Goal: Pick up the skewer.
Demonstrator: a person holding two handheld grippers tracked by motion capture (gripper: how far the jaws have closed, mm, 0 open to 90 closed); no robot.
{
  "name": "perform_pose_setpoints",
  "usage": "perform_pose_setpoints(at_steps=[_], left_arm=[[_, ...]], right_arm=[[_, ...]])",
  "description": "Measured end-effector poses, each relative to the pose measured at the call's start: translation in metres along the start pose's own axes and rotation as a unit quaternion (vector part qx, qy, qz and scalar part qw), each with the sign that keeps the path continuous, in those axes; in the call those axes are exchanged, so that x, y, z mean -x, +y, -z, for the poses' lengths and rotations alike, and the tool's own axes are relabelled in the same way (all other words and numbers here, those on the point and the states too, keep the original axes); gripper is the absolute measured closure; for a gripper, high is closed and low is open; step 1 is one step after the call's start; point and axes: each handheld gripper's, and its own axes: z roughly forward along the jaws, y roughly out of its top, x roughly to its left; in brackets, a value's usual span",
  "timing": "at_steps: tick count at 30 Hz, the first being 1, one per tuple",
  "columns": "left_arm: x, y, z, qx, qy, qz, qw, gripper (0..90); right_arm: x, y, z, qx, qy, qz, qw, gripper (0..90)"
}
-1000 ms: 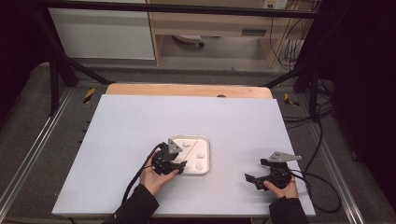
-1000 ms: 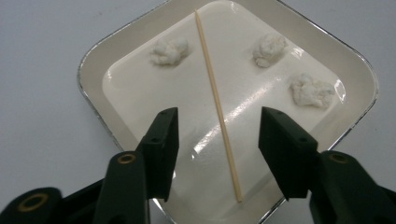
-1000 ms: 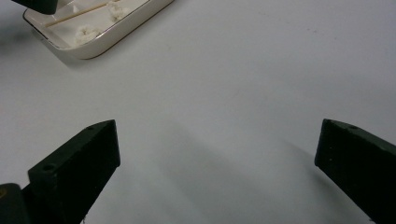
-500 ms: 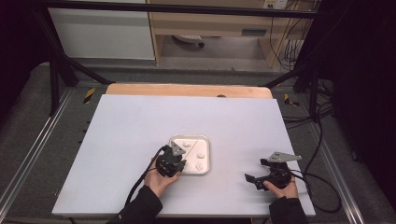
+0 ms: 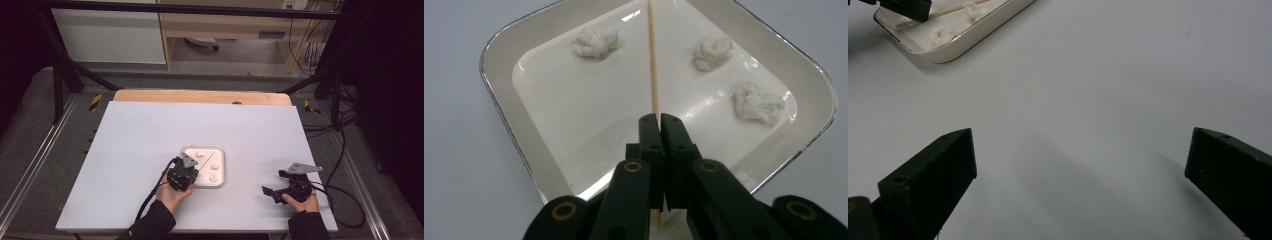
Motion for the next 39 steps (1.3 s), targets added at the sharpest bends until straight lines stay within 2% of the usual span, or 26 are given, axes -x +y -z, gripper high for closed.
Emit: perform_pose_setpoints(at_steps=[13,20,27,28,32,35,36,38,39], left_arm=[[-0.008,0.000,0.016,0.047,-0.012,0.004,0.9988,88.8],[-0.013,0.001,0.027,0.058,-0.025,0.000,0.9980,88.8],[-0.016,0.001,0.035,0.059,-0.036,-0.013,0.9975,88.8],[-0.016,0.001,0.036,0.059,-0.038,-0.015,0.9974,88.8],[-0.019,0.001,0.041,0.058,-0.045,-0.023,0.9970,88.8],[-0.020,0.002,0.045,0.059,-0.052,-0.031,0.9964,88.8],[-0.020,0.002,0.045,0.059,-0.052,-0.031,0.9964,88.8],[-0.021,0.002,0.046,0.059,-0.056,-0.038,0.9960,88.8],[-0.021,0.002,0.047,0.058,-0.059,-0.040,0.9957,88.8]], right_arm=[[0.000,0.000,0.000,0.000,-0.001,0.000,1.0000,0.7],[-0.001,0.000,0.000,0.002,-0.004,0.009,1.0000,0.7],[-0.006,0.004,-0.002,0.003,-0.015,0.029,0.9995,0.6],[-0.007,0.005,-0.004,0.001,-0.024,0.039,0.9989,0.6],[-0.011,0.008,-0.005,-0.002,-0.029,0.052,0.9982,0.6],[-0.018,0.012,-0.008,-0.006,-0.037,0.073,0.9966,0.6],[-0.018,0.012,-0.008,-0.006,-0.037,0.073,0.9966,0.6],[-0.023,0.016,-0.009,-0.011,-0.045,0.093,0.9945,0.6],[-0.023,0.016,-0.009,-0.011,-0.045,0.093,0.9945,0.6]])
